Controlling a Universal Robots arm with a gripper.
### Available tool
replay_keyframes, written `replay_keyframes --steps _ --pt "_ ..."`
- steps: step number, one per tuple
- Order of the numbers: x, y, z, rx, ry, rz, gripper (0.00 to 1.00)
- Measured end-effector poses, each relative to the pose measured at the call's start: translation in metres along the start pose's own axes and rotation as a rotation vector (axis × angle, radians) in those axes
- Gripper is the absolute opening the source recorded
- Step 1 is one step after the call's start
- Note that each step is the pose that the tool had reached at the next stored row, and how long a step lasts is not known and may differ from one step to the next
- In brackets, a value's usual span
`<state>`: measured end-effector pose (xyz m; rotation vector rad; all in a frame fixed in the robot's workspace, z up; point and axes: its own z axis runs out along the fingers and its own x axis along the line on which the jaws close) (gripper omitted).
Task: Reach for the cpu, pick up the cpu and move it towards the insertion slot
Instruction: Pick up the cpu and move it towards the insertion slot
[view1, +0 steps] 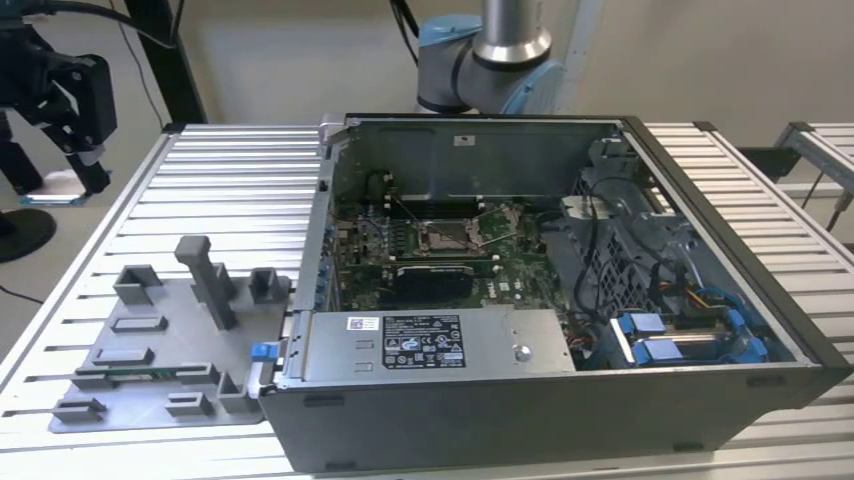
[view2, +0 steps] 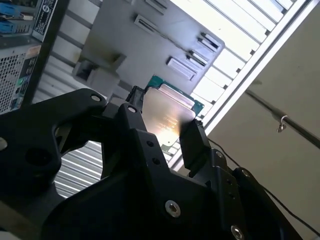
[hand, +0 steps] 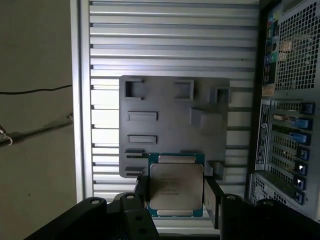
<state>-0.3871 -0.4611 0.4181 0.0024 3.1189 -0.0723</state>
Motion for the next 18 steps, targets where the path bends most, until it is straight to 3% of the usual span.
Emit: replay_keyframes --steps 18 --pt "-0.0407 0.0001 0.0009 0.0000 0.0021 0.000 0.00"
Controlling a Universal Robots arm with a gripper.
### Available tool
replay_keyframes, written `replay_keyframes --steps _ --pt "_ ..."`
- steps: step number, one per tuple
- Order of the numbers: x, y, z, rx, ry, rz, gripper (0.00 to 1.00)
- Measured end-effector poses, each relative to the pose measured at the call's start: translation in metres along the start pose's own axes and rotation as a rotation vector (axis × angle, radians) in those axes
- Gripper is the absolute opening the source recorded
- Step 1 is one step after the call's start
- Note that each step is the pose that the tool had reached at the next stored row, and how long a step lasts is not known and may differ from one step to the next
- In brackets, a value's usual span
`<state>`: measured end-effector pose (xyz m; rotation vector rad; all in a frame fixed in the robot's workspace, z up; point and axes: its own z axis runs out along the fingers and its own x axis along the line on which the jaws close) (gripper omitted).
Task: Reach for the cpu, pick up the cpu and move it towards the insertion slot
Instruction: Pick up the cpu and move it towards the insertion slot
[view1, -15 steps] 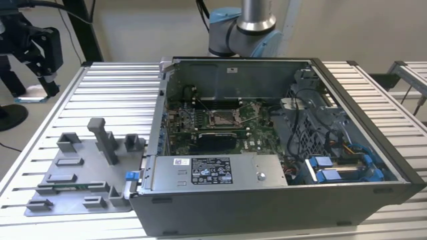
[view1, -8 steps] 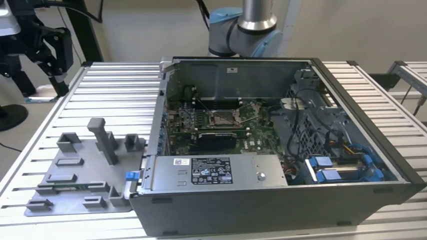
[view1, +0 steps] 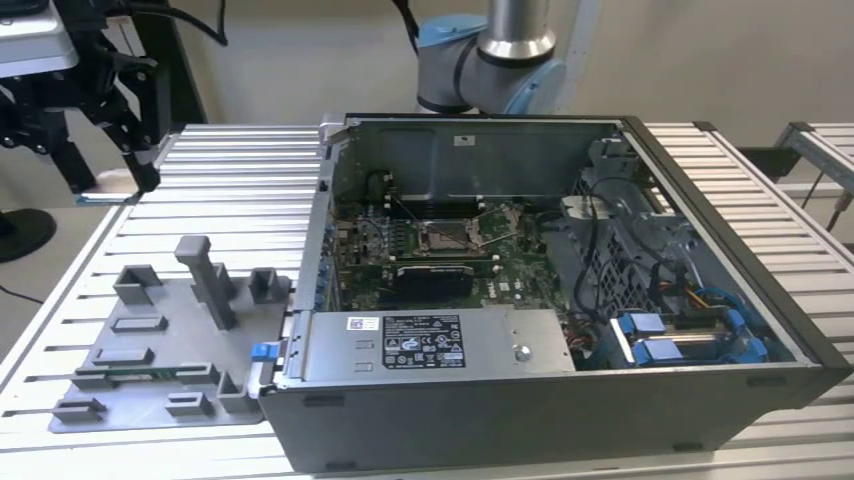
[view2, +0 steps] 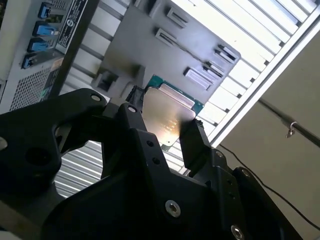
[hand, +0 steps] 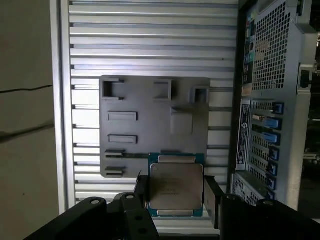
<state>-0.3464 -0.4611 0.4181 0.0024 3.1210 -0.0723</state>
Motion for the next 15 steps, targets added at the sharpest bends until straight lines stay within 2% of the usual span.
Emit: replay_keyframes --steps 15 --pt "-0.0343 0.0001 0.0006 0.0000 0.0014 0.000 0.00"
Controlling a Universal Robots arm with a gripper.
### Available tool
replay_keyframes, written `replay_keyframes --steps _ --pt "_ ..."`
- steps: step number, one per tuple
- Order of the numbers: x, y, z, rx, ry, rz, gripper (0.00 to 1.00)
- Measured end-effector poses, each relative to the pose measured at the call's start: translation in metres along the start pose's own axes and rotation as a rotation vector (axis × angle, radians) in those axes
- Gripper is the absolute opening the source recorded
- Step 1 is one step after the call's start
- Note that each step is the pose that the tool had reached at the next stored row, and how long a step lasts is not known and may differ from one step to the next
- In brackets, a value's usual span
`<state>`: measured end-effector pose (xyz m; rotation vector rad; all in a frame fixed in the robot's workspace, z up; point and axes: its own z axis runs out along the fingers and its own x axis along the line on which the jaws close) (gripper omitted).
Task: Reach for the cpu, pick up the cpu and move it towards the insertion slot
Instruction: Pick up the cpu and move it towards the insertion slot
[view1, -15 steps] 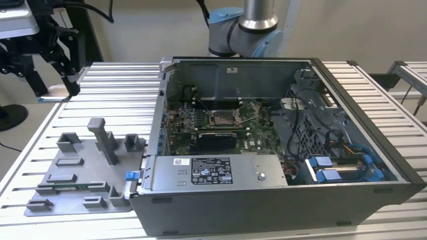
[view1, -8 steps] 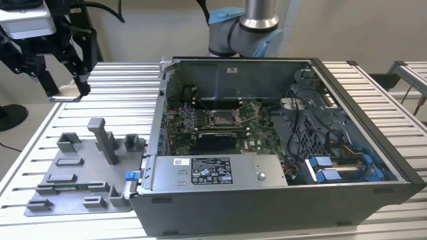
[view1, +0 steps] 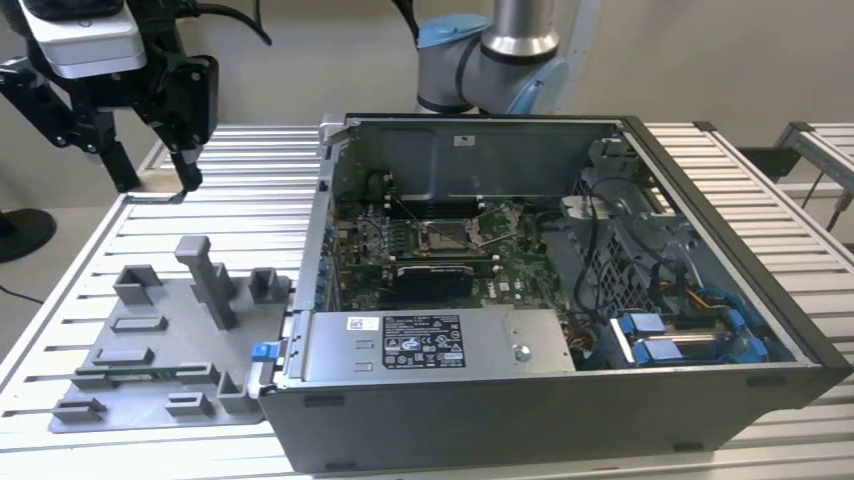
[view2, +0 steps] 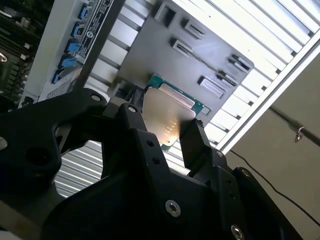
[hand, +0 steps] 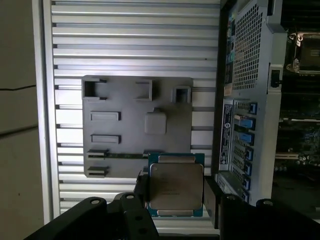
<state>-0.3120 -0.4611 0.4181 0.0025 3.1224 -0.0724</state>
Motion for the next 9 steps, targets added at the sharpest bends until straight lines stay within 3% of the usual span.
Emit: replay_keyframes --steps 9 --pt "-0.0166 0.0000 0.0003 0.0001 0.0003 0.000 0.00"
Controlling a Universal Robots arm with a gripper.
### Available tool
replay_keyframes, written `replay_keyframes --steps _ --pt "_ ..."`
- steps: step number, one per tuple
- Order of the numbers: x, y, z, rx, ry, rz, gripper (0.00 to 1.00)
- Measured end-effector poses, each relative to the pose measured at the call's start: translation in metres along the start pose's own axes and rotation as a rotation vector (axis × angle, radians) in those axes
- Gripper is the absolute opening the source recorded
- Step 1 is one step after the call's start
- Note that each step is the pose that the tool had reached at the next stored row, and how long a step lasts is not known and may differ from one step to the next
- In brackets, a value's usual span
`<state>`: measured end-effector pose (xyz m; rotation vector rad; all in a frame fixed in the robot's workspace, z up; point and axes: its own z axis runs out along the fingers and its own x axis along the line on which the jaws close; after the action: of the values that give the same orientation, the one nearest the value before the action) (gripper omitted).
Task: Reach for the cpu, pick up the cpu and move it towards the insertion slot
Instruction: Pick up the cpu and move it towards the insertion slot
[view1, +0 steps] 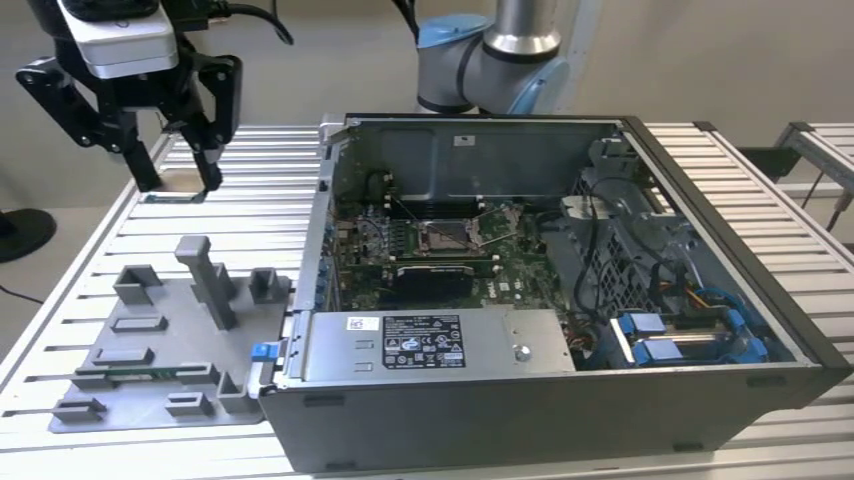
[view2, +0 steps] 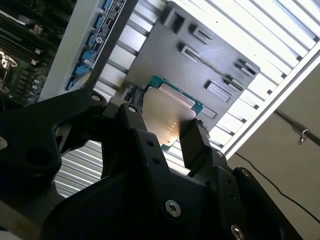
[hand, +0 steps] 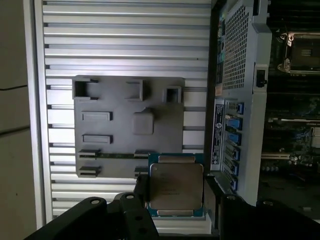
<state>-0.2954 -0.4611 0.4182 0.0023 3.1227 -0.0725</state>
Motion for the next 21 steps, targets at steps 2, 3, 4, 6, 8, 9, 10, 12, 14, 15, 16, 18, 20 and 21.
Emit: replay_keyframes --steps 2,3,4,6,8,9,10,12,14,15,16,18,20,21 --pt "-0.0034 0.0000 0.0001 0.0000 0.0000 0.000 0.00" --pt "-0.0050 0.0000 0.0001 -0.0001 0.0000 0.000 0.00" --pt "-0.0066 0.0000 0.0002 -0.0001 0.0000 0.000 0.00" --pt "-0.0100 0.0000 0.0002 0.0000 0.0000 0.000 0.00" --pt "-0.0133 0.0000 0.0003 -0.0001 0.0000 0.000 0.00" --pt "-0.0150 0.0000 0.0003 -0.0001 0.0001 0.000 0.00" --pt "-0.0166 0.0000 0.0004 -0.0001 0.0000 0.000 0.00" --pt "-0.0199 0.0000 0.0004 -0.0001 0.0001 0.000 0.00" --pt "-0.0238 0.0000 0.0005 -0.0001 0.0002 0.000 0.00" --pt "-0.0258 0.0000 0.0005 -0.0001 0.0003 0.000 0.00" --pt "-0.0279 0.0000 0.0006 -0.0001 0.0003 0.000 0.00" --pt "-0.0328 0.0000 0.0006 -0.0001 0.0006 0.000 0.00" --pt "-0.0375 0.0000 0.0007 0.0000 0.0009 0.000 0.00" --pt "-0.0400 0.0000 0.0008 -0.0001 0.0010 0.000 0.00"
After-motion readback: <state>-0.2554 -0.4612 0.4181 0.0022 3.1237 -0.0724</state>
